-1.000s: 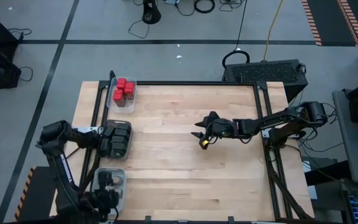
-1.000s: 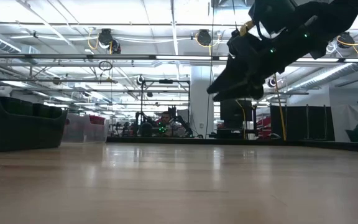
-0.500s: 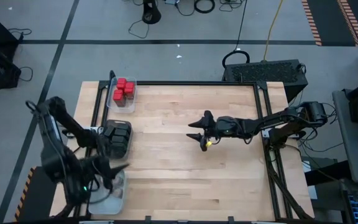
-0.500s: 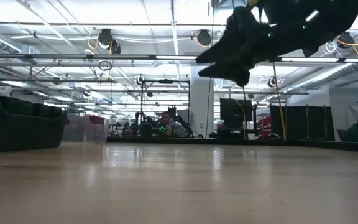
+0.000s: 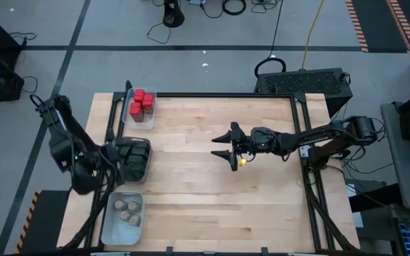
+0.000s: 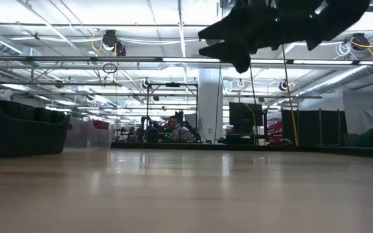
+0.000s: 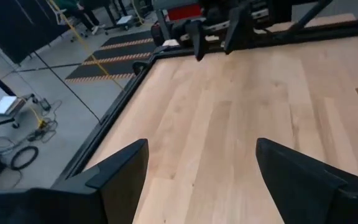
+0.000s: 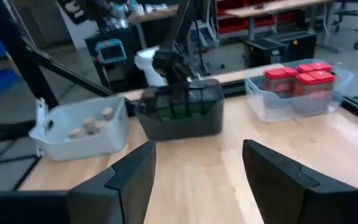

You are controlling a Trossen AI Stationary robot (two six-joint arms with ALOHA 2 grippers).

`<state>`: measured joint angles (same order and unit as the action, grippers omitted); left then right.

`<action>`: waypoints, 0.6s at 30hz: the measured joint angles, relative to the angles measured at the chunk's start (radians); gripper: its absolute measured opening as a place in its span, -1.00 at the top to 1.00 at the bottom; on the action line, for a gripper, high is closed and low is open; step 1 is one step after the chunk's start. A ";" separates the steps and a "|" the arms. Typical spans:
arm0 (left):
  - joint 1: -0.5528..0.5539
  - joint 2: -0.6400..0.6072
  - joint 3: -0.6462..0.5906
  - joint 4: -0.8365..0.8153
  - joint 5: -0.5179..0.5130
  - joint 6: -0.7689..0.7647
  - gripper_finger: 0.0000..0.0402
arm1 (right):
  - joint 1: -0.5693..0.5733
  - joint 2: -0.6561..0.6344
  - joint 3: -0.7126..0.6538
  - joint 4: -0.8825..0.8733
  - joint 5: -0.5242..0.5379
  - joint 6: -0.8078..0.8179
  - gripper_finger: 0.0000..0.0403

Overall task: Sort spices by type
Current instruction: Return to Home Position

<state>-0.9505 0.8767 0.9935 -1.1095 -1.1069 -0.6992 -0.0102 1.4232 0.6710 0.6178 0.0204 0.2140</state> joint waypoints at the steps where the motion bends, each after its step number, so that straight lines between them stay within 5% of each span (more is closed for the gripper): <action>1: 0.006 -0.033 -0.028 0.034 0.000 0.028 -0.50 | -0.004 -0.011 0.011 -0.033 -0.001 -0.010 -0.10; 11: 0.088 -0.348 -0.264 0.386 0.060 0.329 -0.50 | -0.051 -0.130 0.062 -0.241 0.000 -0.078 -0.10; 18: 0.173 -0.493 -0.397 0.699 0.214 0.612 -0.50 | -0.063 -0.186 0.061 -0.371 -0.004 -0.124 -0.10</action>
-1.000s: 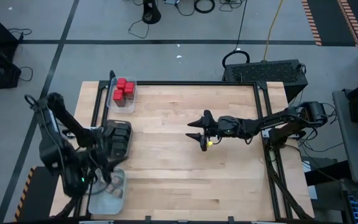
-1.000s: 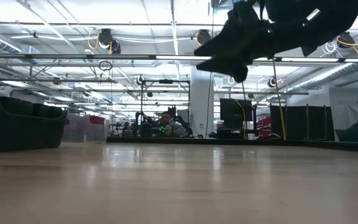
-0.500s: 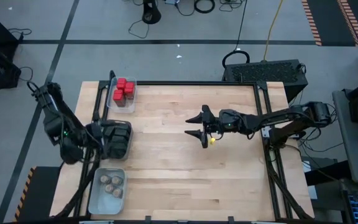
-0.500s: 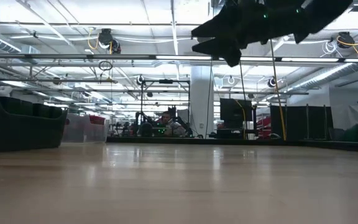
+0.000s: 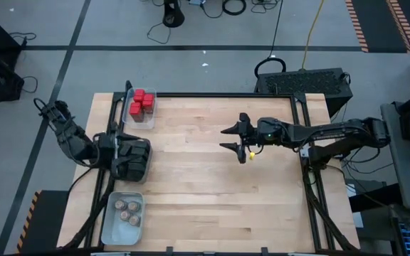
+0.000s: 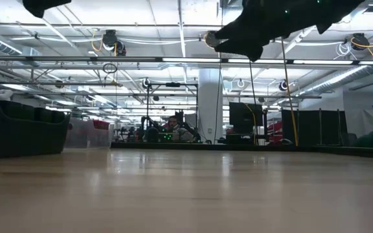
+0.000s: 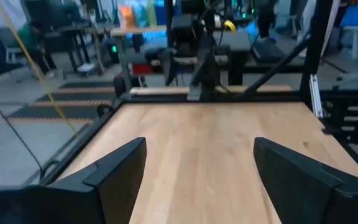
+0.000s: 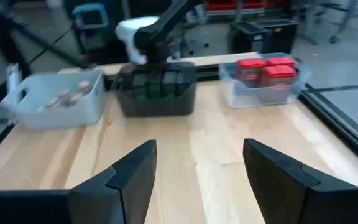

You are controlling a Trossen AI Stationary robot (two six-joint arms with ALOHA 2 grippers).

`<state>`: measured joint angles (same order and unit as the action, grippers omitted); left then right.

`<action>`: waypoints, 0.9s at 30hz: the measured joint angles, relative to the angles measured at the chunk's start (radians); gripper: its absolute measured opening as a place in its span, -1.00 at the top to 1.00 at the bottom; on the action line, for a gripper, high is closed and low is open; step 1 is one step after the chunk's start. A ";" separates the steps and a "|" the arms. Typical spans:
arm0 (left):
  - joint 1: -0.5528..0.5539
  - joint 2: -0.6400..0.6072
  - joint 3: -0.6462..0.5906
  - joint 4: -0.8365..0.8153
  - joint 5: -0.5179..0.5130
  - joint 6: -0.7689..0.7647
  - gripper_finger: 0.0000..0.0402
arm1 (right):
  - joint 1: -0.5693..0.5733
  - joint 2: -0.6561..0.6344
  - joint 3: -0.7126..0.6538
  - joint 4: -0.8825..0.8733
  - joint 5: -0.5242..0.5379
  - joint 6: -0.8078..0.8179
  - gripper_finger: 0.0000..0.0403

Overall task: Sort spices by type
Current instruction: Return to Home Position

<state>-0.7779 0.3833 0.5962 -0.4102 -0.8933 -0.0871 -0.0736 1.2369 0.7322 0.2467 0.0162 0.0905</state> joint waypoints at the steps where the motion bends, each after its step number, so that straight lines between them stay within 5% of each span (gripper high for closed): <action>1: 0.017 -0.015 -0.014 0.033 0.016 0.033 -0.50 | 0.000 -0.005 0.000 -0.012 -0.018 -0.019 -0.10; 5: 0.110 -0.073 -0.050 0.093 0.071 0.100 -0.50 | -0.023 -0.040 0.000 -0.055 -0.111 -0.028 -0.10; 12: 0.281 -0.114 -0.088 0.115 0.258 0.104 -0.50 | -0.084 -0.166 -0.058 -0.094 -0.121 -0.028 -0.10; 27: 0.602 -0.116 -0.125 0.157 0.587 0.095 -0.50 | -0.175 -0.296 -0.431 0.312 -0.118 0.145 -0.10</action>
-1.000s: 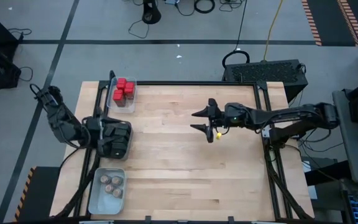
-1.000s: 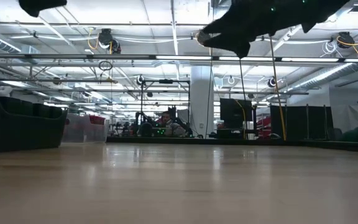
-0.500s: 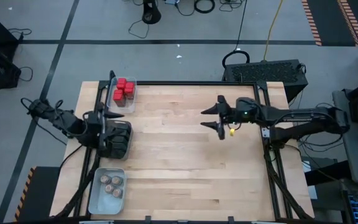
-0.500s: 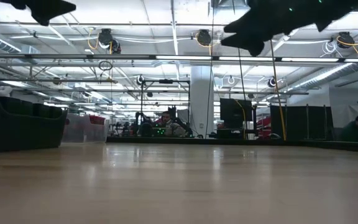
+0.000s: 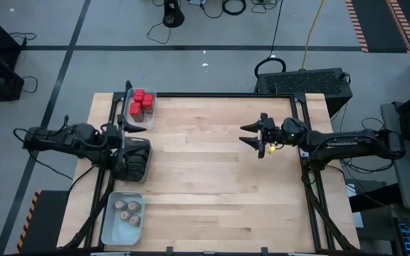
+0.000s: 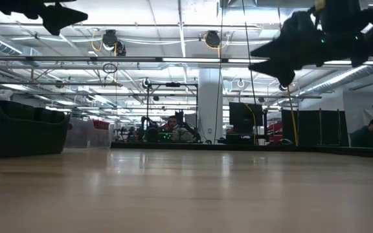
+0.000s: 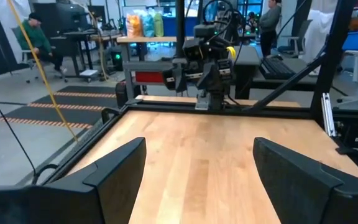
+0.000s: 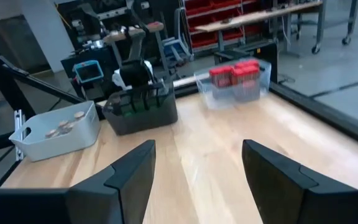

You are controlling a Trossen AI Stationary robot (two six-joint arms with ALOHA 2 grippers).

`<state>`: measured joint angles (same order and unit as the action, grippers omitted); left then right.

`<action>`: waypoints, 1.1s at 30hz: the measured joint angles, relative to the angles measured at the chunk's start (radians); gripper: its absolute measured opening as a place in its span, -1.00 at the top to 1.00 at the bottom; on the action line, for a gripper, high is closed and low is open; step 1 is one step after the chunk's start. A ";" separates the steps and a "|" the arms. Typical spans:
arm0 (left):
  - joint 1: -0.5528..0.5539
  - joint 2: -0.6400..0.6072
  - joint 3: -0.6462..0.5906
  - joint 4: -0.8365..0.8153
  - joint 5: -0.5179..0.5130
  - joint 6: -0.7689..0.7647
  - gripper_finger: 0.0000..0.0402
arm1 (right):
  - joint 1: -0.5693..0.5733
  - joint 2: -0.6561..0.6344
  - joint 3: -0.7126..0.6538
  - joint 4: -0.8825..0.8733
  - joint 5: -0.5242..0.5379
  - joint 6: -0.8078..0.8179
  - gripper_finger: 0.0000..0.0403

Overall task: Sort spices by type
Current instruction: Return to Home Position

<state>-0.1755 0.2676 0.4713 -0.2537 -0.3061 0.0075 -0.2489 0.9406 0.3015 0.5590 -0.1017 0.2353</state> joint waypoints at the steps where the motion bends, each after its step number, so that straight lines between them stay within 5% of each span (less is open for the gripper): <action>1: 0.022 0.000 0.000 -0.004 0.022 -0.002 -0.50 | -0.001 0.000 -0.012 0.001 0.000 0.009 -0.10; 16: 0.165 0.002 -0.226 0.220 0.254 -0.131 -0.50 | 0.004 0.000 -0.118 0.060 0.005 0.091 -0.10; 22: 0.165 0.002 -0.275 0.277 0.258 -0.159 -0.50 | 0.024 0.000 -0.157 0.083 0.127 0.094 -0.10; 33: 0.165 0.002 -0.396 0.417 0.273 -0.187 -0.50 | 0.049 0.000 -0.200 0.101 0.130 0.109 -0.10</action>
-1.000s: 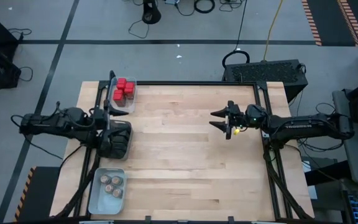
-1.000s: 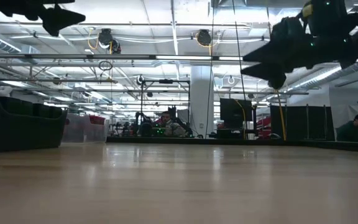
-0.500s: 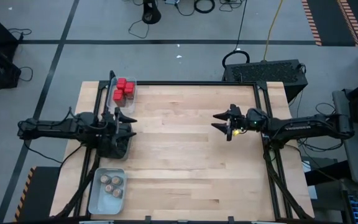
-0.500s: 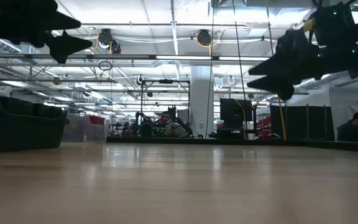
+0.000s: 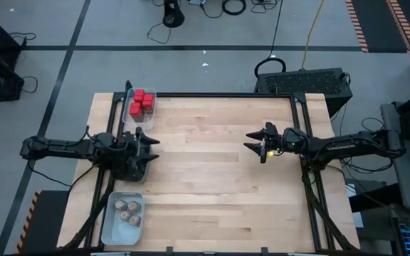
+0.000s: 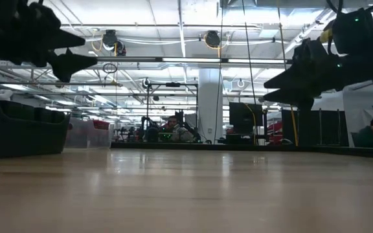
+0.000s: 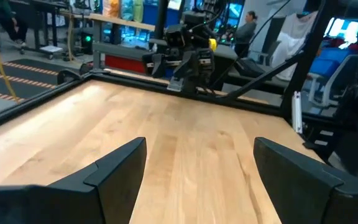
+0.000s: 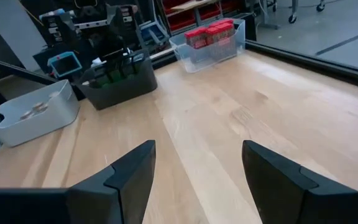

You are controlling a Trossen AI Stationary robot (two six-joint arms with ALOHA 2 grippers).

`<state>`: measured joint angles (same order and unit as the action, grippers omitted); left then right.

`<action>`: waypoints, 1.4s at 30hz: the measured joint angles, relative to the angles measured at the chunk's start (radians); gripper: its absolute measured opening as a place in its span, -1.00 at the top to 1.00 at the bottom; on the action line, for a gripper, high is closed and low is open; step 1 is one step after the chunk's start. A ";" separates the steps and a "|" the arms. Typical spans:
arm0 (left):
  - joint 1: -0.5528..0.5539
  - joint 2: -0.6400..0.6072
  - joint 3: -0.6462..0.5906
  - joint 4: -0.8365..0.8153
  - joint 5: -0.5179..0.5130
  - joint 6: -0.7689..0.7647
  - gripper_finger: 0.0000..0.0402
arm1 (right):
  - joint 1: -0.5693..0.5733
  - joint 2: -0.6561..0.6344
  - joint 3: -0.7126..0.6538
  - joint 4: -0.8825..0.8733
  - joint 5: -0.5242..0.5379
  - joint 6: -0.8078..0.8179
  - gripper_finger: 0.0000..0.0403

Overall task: Sort spices by type
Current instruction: Return to Home Position

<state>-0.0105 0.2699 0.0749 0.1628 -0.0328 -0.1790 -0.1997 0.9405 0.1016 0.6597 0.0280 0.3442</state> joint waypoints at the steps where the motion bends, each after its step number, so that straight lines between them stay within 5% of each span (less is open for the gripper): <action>1: 0.000 0.000 -0.016 0.022 0.006 -0.006 -0.50 | 0.000 0.000 -0.007 0.007 0.000 0.002 -0.10; 19: 0.000 0.002 -0.068 0.064 0.030 -0.026 -0.50 | -0.001 -0.054 -0.088 0.168 0.027 -0.053 -0.10; 31: 0.000 0.002 -0.069 0.037 0.033 -0.033 -0.50 | -0.002 -0.484 -0.088 -0.388 0.025 -0.070 -0.10; 42: 0.000 0.002 -0.069 0.035 -0.008 -0.023 -0.50 | 0.002 -0.712 -0.084 -0.639 0.024 -0.062 -0.10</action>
<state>-0.0105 0.2718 0.0055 0.1977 -0.0408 -0.2020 -0.1975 0.2290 0.0181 0.0209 0.0521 0.2819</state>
